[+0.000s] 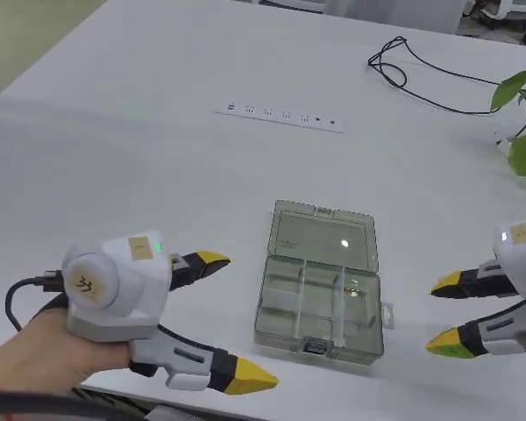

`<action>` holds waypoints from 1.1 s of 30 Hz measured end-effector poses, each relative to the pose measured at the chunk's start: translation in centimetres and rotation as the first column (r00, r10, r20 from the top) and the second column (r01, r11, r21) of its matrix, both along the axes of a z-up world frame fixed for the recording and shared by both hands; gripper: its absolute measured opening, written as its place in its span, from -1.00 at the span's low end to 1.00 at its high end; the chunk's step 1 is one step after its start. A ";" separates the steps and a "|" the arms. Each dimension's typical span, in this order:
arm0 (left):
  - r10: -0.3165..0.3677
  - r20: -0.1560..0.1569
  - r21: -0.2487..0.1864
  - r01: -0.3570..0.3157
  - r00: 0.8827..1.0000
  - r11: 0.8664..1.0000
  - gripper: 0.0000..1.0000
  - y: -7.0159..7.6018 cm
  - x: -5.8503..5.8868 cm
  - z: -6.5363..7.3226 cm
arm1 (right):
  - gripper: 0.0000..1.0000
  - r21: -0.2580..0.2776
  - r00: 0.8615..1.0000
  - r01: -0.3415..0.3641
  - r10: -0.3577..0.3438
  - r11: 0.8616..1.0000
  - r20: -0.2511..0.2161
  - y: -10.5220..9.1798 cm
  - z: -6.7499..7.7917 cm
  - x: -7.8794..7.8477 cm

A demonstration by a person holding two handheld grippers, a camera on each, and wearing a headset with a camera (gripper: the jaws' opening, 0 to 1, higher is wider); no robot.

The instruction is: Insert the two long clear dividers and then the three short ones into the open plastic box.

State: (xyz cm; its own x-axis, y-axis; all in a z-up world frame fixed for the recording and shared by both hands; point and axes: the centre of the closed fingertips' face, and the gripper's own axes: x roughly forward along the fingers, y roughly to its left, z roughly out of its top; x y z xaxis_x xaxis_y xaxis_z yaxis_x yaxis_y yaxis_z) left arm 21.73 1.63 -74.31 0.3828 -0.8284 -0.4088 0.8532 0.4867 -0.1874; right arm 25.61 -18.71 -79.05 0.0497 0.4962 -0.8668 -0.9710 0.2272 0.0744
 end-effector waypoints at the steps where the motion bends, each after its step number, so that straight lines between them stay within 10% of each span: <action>1: -0.001 -0.001 0.002 0.001 1.000 1.000 1.00 0.0 0.0 0.0 | 0.00 -0.011 1.000 -0.005 0.005 1.000 0.001 -0.3 -0.2 0.0; 16: 0.007 -0.007 0.005 -0.007 1.000 1.000 1.00 0.2 0.2 0.1 | -0.02 -0.199 0.991 -0.135 0.137 0.971 -0.002 -3.9 -4.7 0.6; 33: 0.018 -0.013 -0.005 -0.018 1.000 1.000 1.00 0.4 0.3 0.0 | -0.16 -0.273 0.981 -0.178 0.191 0.945 0.019 -4.9 -6.0 0.6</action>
State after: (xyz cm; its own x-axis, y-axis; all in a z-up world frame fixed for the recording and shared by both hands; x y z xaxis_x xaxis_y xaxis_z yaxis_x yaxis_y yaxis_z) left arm 22.06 2.08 -74.26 0.3924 -0.8236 -0.4096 0.8418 0.5010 -0.2010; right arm 26.24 -23.62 -85.05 0.0210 0.2488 -0.9683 -0.9987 0.0492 -0.0090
